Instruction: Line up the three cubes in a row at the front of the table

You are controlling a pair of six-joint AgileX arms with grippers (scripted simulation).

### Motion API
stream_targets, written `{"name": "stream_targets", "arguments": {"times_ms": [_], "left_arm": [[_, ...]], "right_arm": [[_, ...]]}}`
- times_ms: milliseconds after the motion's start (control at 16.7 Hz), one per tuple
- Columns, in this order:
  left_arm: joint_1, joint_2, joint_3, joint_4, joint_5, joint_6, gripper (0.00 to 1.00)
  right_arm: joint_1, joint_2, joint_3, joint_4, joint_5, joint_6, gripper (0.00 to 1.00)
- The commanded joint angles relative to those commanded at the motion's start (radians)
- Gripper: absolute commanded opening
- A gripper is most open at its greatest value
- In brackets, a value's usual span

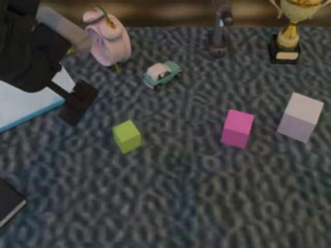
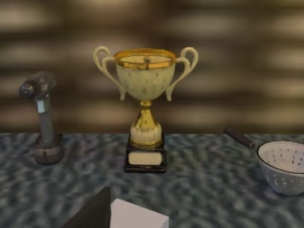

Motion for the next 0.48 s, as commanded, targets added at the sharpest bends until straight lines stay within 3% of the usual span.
{"name": "stream_targets", "arguments": {"times_ms": [480], "left_arm": [[-0.126, 0.643, 0.523, -0.325, 0.0, 0.162, 1.0]], "right_arm": [[0.0, 0.0, 0.0, 0.0, 0.0, 0.0, 1.0]]}}
